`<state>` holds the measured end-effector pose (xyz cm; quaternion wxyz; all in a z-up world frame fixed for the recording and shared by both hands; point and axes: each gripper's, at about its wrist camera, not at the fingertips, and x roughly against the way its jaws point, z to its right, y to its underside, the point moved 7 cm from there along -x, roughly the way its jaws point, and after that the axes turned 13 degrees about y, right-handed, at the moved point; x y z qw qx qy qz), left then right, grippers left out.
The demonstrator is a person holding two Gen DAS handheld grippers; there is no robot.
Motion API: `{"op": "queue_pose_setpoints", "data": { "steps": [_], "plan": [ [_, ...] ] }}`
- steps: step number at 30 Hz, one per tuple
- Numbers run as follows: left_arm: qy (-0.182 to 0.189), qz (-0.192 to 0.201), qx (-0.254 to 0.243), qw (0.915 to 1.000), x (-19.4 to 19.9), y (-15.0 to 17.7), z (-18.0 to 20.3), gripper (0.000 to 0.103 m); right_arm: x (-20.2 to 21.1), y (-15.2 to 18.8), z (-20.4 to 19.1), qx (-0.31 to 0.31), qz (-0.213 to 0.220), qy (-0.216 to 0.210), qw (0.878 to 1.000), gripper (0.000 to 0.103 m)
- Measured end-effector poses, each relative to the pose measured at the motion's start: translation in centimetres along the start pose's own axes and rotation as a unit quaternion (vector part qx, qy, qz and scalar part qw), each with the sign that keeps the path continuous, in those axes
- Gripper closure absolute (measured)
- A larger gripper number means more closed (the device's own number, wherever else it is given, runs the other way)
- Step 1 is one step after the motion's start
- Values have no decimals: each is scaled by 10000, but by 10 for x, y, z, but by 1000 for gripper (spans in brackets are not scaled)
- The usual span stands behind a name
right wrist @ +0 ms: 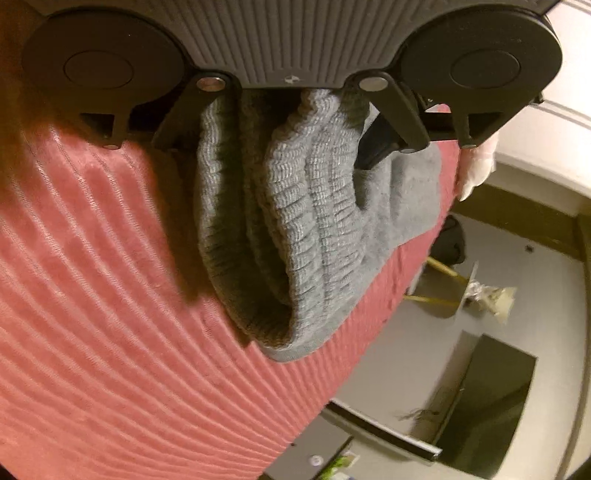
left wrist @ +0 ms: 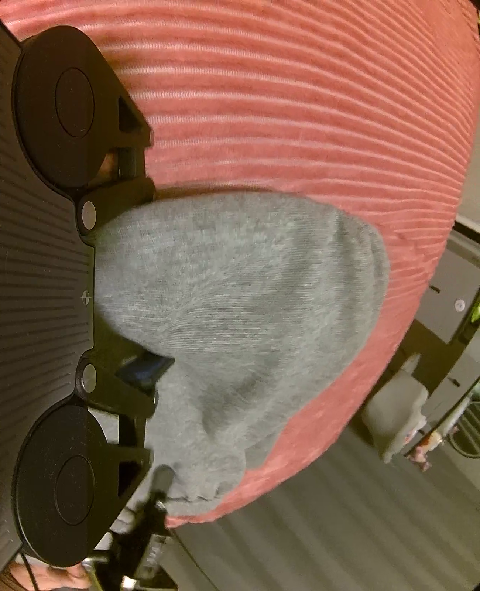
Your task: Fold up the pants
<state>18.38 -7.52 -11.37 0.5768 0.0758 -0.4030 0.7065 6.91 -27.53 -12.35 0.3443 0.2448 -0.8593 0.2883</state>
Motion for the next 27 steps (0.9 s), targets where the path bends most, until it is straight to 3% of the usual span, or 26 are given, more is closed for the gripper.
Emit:
{"op": "queue_pose_setpoints", "data": {
  "steps": [1, 4, 8, 12, 14, 15, 16, 17, 18, 20, 21, 22, 23, 25, 27],
  "plan": [
    [18, 59, 27, 10000, 4, 0, 0, 46, 3, 2, -4, 208, 114, 234, 9994, 40],
    [74, 206, 101, 9997, 16, -1, -1, 57, 20, 5, -23, 590, 462, 365, 9965, 46],
    [48, 274, -60, 9996, 25, -9, 9, 61, 47, -5, -63, 828, 869, -92, 9927, 50],
    [182, 580, -207, 9979, 39, -33, 23, 67, 64, -24, -98, 1109, 1215, -342, 9858, 51],
    [215, 794, -385, 9959, 47, -46, 33, 66, 69, -40, -109, 1132, 1393, -415, 9829, 51],
    [147, 857, -416, 9953, 49, -53, 36, 60, 71, -47, -113, 1126, 1479, -446, 9815, 51],
    [-40, 888, -357, 9954, 50, -57, 34, 52, 72, -54, -115, 1109, 1548, -464, 9806, 50],
    [-450, 895, -283, 9946, 51, -60, 27, 32, 70, -58, -116, 1123, 1572, -460, 9801, 48],
    [-1187, 923, -213, 9884, 55, -62, 15, 21, 68, -63, -113, 1185, 1590, -347, 9795, 39],
    [-2542, 960, -308, 9619, 68, -57, -9, 23, 63, -72, -103, 1249, 1758, 462, 9754, 23],
    [-2841, 903, -498, 9532, 73, -51, -17, 22, 64, -74, -98, 1189, 1931, 792, 9707, 18],
    [-2814, 846, -585, 9541, 77, -44, -22, 22, 69, -73, -92, 1198, 2134, 992, 9645, 16],
    [-2625, 819, -465, 9603, 81, -36, -25, 22, 71, -70, -90, 1278, 2194, 990, 9621, 15],
    [-2110, 813, -51, 9741, 84, -22, -25, 21, 71, -56, -84, 1409, 2111, 999, 9621, 15],
    [-1718, 832, 88, 9816, 83, -10, -13, 20, 65, -41, -84, 1507, 1967, 1051, 9631, 15]
  ]
}}
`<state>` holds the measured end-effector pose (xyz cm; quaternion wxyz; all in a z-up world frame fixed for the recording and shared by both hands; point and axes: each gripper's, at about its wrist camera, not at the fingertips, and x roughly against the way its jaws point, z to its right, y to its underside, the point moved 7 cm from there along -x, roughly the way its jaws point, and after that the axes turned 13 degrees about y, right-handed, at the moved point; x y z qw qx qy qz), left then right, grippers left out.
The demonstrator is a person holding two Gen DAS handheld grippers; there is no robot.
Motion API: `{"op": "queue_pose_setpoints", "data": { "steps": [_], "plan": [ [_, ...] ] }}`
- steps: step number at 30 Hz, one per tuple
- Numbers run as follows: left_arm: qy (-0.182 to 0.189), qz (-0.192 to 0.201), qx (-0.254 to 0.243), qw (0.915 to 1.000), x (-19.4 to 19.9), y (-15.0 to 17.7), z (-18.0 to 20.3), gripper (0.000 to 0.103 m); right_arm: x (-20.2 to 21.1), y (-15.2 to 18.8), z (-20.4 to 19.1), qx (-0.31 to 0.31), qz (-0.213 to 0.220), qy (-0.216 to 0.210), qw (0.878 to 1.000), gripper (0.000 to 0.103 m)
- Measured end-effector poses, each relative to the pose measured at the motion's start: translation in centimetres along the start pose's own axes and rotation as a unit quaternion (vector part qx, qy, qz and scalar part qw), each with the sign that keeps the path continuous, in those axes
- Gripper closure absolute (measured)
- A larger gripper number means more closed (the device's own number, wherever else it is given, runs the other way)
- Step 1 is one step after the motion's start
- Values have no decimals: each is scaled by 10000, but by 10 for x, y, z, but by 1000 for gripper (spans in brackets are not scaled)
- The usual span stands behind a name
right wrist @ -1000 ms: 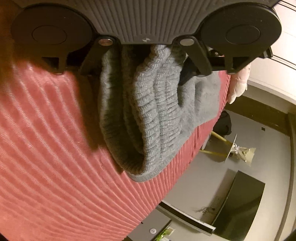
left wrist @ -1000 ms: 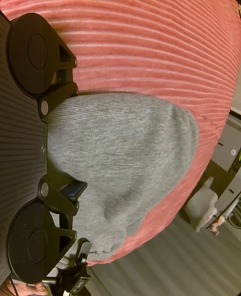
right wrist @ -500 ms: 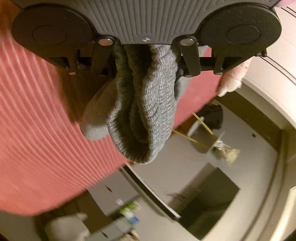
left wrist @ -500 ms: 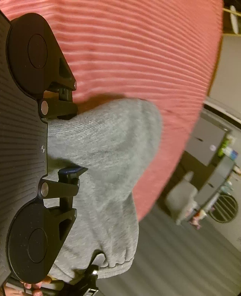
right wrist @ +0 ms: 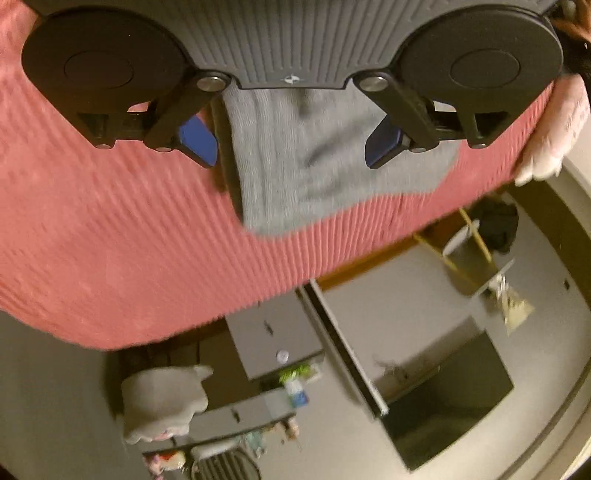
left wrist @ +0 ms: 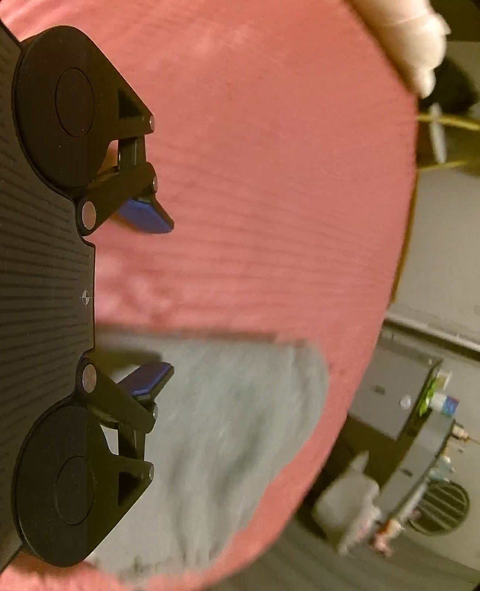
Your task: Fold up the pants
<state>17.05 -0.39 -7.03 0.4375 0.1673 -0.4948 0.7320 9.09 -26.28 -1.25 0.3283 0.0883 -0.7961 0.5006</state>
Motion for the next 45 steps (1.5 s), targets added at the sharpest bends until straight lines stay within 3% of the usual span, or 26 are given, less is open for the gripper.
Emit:
{"op": "queue_pose_setpoints", "data": {
  "steps": [1, 3, 4, 6, 8, 11, 13, 16, 18, 22, 23, 24, 25, 27, 30, 35, 37, 41, 45],
  "plan": [
    [127, 42, -36, 9999, 2, 4, 10, 19, 2, 8, -7, 84, -4, -27, 10000, 17],
    [384, 165, -315, 9986, 6, 16, 28, 10, 10, 21, -24, 293, 163, -184, 9993, 37],
    [418, 205, -465, 9978, 5, 21, 35, 8, 16, 25, -37, 427, 277, -295, 9983, 42],
    [194, -92, -870, 9960, -8, 38, 40, 7, 21, 37, -54, 639, 388, -504, 9959, 48],
    [-229, -422, -1055, 9933, -27, 55, 34, 2, 15, 49, -62, 770, 188, -539, 9954, 49],
    [-148, -309, -383, 9987, -19, 61, 22, 1, -17, 78, -52, 1266, -343, 219, 9911, 71],
    [-224, -215, -325, 9990, -6, 67, 15, 0, -9, 80, -45, 1054, -258, 167, 9940, 71],
    [-407, -270, -372, 9981, -2, 77, 20, 0, 2, 88, -37, 1036, -239, 259, 9940, 65],
    [-584, -263, -487, 9968, -9, 77, 28, 0, 3, 100, -31, 1000, -286, 403, 9938, 44],
    [-787, -405, -551, 9945, -10, 88, 41, 0, -1, 126, -17, 953, -810, 906, 9880, 41],
    [-810, -566, -623, 9932, -11, 93, 46, 1, -5, 126, -14, 964, -791, 926, 9879, 31],
    [-870, -770, -747, 9904, -13, 100, 50, 1, -2, 125, -16, 970, -761, 891, 9884, 14],
    [-981, -883, -935, 9868, -14, 106, 55, 1, 0, 126, -19, 976, -753, 858, 9887, 6],
    [-1106, -874, -1374, 9804, -10, 116, 70, 1, 5, 131, -24, 1069, -766, 849, 9877, 4],
    [-814, -934, -1651, 9785, 0, 127, 88, 1, 15, 144, -32, 1306, -818, 957, 9834, 4],
    [-625, -740, -1494, 9840, 32, 131, 95, 1, 49, 144, -42, 1406, -199, 872, 9860, 4],
    [-713, -563, -1545, 9838, 42, 129, 100, 1, 59, 140, -42, 1361, 62, 922, 9864, 4],
    [-906, -297, -1853, 9781, 55, 120, 107, 0, 66, 136, -50, 1471, 244, 935, 9844, 4],
    [-823, 11, -1793, 9803, 57, 114, 107, 0, 67, 142, -67, 1960, 353, 922, 9756, 4]
  ]
}}
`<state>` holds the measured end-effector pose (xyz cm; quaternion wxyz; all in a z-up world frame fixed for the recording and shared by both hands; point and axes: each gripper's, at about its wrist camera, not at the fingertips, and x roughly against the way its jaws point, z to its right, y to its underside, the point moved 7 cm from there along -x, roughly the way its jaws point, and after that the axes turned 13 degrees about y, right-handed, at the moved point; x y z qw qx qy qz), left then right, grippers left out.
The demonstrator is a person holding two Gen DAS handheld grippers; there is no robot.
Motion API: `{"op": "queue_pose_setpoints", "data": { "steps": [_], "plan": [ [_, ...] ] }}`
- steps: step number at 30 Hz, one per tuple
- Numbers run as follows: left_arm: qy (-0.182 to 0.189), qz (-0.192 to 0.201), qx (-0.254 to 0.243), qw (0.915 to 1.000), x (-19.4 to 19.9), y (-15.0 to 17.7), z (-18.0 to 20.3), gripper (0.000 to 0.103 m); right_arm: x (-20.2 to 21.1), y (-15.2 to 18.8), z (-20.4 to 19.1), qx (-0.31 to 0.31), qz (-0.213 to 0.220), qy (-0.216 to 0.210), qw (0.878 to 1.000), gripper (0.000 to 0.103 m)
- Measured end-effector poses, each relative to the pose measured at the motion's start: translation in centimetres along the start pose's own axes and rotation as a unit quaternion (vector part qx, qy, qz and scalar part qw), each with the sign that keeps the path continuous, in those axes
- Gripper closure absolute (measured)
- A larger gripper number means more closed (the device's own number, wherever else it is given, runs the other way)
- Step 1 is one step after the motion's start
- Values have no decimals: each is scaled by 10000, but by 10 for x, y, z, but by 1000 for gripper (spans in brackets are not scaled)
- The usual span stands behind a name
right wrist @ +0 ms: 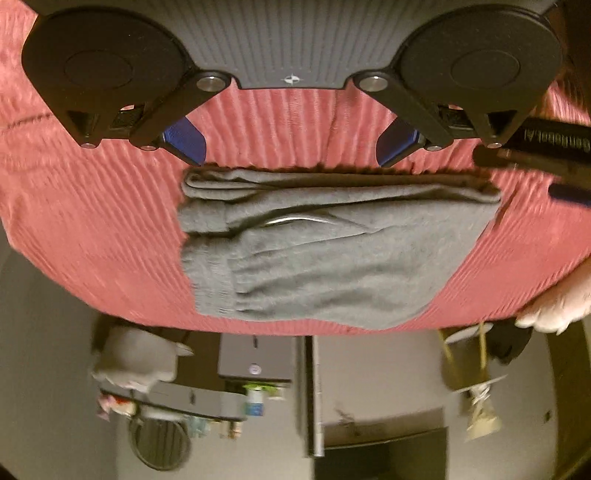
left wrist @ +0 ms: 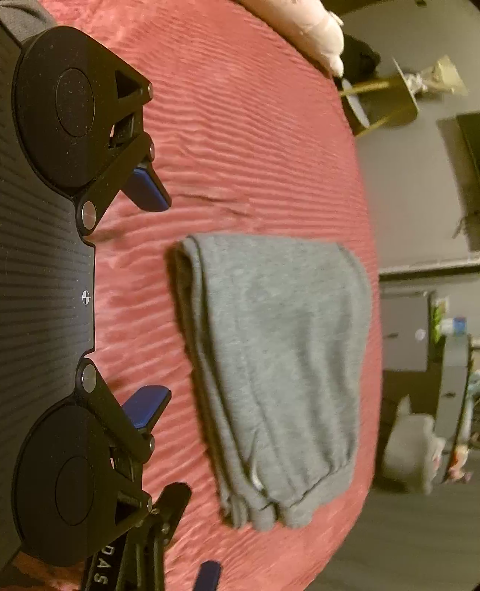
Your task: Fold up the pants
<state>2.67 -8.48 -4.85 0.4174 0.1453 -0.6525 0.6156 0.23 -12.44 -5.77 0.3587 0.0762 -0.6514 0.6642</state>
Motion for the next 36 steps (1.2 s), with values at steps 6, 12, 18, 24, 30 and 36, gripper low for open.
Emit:
{"op": "queue_pose_setpoints", "data": {
  "steps": [6, 12, 18, 24, 30, 36],
  "plan": [
    [72, -71, 246, 9996, -20, -1, -11, 0, -15, -2, -7, -35, 21, 127, 9999, 4],
    [-231, 88, 299, 9992, -35, -8, -23, 0, -31, -9, -17, 446, 154, 389, 9981, 4],
    [-178, 37, 539, 9984, -49, -11, -33, 0, -45, -15, -18, 304, -36, 351, 9989, 4],
    [-87, -131, 394, 9991, -61, -9, -28, 0, -56, -9, -19, 365, -78, 393, 9985, 4],
    [-76, -225, 329, 9992, -66, -7, -25, 0, -64, -4, -11, 177, -248, 371, 9988, 4],
    [-96, -247, 238, 9994, -65, -6, -20, 0, -60, -3, -12, 241, -178, 322, 9990, 4]
  ]
}}
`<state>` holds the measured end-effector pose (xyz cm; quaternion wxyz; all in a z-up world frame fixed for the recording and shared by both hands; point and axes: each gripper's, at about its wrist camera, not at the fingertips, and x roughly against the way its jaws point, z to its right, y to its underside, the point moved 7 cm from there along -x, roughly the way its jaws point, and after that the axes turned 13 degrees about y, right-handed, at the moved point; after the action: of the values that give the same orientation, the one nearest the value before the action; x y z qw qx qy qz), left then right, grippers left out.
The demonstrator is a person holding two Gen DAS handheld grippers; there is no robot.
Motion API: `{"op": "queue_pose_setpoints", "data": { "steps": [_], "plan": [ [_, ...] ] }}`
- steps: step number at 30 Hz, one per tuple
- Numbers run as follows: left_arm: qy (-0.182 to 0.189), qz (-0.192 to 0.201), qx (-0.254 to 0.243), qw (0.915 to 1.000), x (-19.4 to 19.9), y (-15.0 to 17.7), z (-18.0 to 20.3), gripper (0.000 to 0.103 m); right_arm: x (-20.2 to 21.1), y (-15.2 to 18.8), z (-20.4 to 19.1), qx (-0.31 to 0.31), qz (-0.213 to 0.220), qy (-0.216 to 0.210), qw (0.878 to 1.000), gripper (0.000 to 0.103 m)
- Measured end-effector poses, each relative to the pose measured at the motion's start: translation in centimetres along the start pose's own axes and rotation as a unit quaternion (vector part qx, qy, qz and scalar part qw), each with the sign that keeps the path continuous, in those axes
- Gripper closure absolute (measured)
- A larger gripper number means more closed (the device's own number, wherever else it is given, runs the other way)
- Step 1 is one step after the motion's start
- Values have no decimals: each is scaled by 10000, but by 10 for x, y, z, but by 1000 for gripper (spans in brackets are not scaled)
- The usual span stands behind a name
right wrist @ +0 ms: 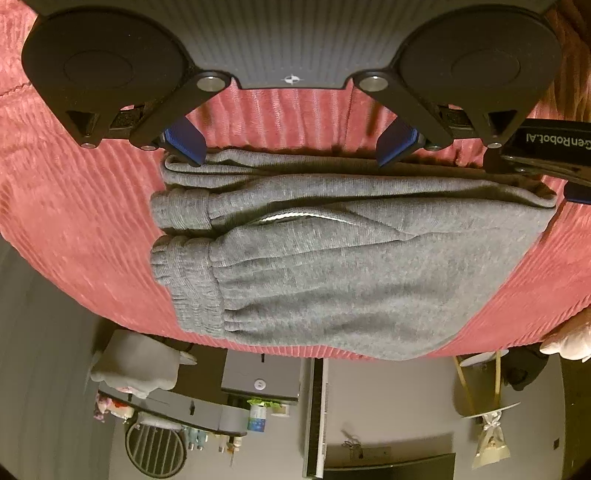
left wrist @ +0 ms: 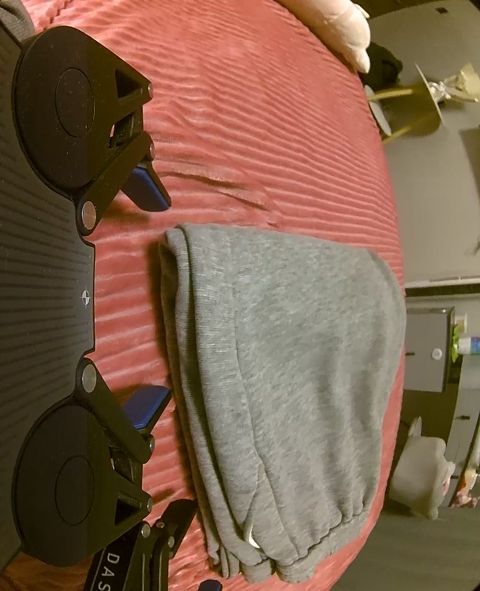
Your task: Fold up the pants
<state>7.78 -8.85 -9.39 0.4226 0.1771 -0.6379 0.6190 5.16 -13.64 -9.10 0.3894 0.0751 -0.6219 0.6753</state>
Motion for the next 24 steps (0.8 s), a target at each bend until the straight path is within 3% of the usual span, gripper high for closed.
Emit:
{"op": "queue_pose_setpoints", "data": {
  "steps": [24],
  "plan": [
    [11, -60, -85, 9999, 0, 4, 5, 0, 2, 0, 5, 20, 55, 45, 10000, 4]
  ]
}}
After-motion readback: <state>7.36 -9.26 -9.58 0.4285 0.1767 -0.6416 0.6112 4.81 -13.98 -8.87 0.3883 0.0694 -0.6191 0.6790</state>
